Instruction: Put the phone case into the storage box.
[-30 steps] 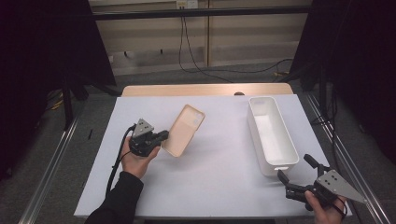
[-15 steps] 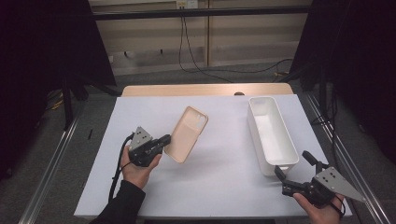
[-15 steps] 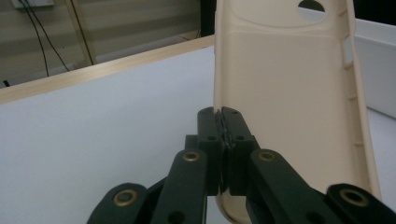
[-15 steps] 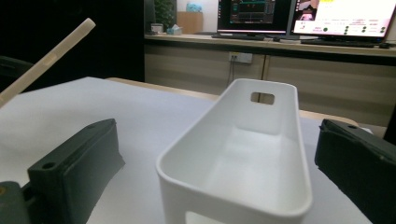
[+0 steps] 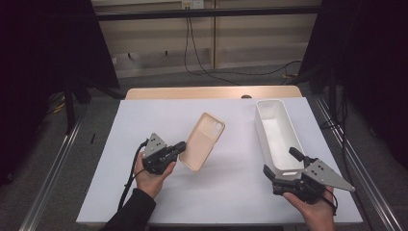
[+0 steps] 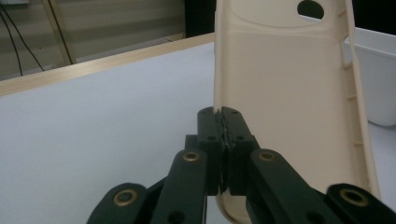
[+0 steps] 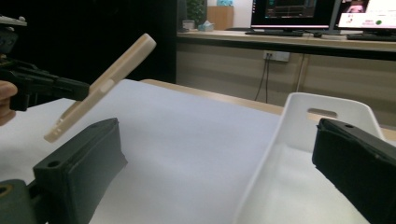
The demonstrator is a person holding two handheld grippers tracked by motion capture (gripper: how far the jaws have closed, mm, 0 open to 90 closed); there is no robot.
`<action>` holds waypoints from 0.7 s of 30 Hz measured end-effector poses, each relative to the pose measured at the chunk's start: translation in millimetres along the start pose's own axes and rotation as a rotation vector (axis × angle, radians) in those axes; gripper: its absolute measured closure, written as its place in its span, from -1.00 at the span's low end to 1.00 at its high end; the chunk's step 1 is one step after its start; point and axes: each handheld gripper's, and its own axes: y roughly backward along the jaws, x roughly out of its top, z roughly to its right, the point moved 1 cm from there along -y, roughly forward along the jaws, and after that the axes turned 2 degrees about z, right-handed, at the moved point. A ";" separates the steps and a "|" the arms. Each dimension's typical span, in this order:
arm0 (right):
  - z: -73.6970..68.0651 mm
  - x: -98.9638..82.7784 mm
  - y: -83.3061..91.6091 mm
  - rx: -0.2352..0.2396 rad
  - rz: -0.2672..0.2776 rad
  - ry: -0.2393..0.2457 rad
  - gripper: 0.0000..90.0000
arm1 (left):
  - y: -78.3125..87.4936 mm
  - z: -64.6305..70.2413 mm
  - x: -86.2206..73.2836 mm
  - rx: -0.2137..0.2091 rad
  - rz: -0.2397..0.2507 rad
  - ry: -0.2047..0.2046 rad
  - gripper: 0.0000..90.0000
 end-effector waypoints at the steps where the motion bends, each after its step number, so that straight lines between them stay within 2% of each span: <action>1: 0.0 0.0 0.0 0.000 0.000 0.000 -0.98 | 0.0 0.0 0.0 0.000 0.000 0.000 0.95; 3: -3.8 3.7 -7.3 0.019 0.003 0.008 -0.97 | -0.6 3.2 1.2 -0.006 0.010 -0.008 0.95; 4: -9.4 6.5 -16.5 0.042 0.004 0.017 -0.95 | -1.1 5.4 2.3 -0.007 0.014 -0.013 0.95; 5: -9.4 6.5 -16.5 0.042 0.004 0.017 -0.95 | -1.1 5.4 2.3 -0.007 0.014 -0.013 0.95; 6: -16.1 6.8 -25.6 0.067 -0.001 0.012 -0.93 | -1.6 8.2 2.7 -0.009 0.017 -0.016 0.95; 10: -28.6 6.8 -37.6 0.110 -0.014 0.016 -0.91 | -2.4 11.1 2.4 -0.016 0.016 -0.027 0.95; 21: -39.1 17.1 -63.8 0.160 -0.010 0.004 -0.78 | -3.4 14.1 3.5 -0.016 0.030 -0.027 0.95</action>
